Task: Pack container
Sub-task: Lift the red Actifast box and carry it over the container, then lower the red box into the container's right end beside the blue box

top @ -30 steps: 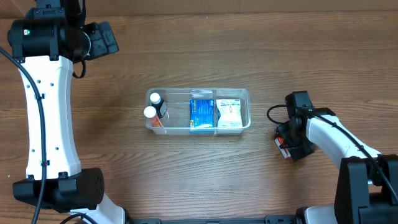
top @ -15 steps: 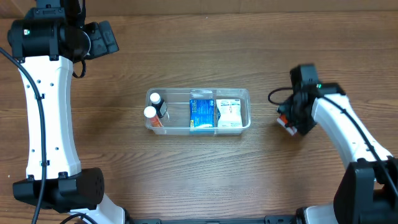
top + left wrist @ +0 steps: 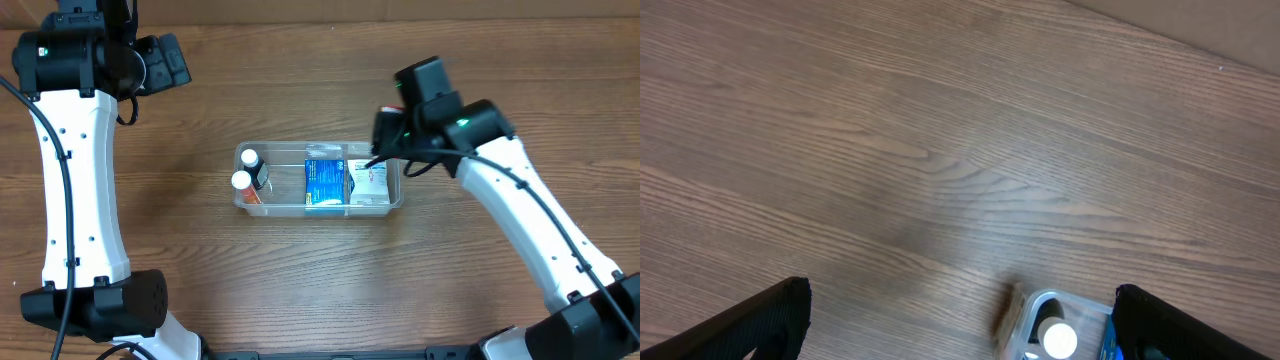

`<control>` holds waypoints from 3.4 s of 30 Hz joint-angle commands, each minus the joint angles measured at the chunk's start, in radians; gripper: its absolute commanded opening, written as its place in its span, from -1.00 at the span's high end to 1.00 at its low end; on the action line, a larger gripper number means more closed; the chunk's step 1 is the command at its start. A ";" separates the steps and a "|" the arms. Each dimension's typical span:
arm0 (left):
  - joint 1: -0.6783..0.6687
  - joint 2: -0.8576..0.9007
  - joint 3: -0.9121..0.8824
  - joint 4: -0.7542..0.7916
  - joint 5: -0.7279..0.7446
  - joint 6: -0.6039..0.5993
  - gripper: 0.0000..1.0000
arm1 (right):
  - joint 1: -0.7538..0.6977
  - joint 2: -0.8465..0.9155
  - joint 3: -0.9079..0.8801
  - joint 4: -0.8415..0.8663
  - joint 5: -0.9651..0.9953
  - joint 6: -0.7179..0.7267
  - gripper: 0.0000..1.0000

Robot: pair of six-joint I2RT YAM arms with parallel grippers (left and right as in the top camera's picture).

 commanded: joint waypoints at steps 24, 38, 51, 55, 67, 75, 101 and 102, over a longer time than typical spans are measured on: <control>-0.001 -0.032 0.024 0.004 -0.003 -0.003 -0.95 | 0.106 0.224 0.002 -0.056 -0.009 -0.025 -0.57; -0.005 -0.032 0.024 -0.008 0.008 0.011 -0.93 | 0.106 0.207 0.052 -0.019 0.050 -0.026 -0.71; -0.209 -0.032 0.023 -0.100 0.060 0.206 -0.04 | 0.106 0.002 0.108 -0.187 0.045 -0.051 0.92; -0.266 -0.032 0.014 -0.163 0.106 0.207 0.42 | 0.108 0.000 0.095 -0.340 -0.048 -0.124 0.92; -0.343 -0.032 -0.075 -0.320 0.181 0.239 0.92 | 0.148 0.000 0.072 -0.512 -0.091 -0.185 0.92; -0.340 -0.032 -0.137 -0.278 0.174 0.256 0.92 | 0.146 0.000 -0.019 -0.419 -0.123 -0.182 0.92; -0.127 -0.032 -0.137 0.051 -0.047 0.001 0.74 | 0.352 0.012 -0.243 0.008 -0.243 -0.339 0.92; -0.106 -0.032 -0.137 0.057 -0.046 -0.013 0.71 | 0.352 0.024 -0.259 0.043 -0.239 -0.340 0.92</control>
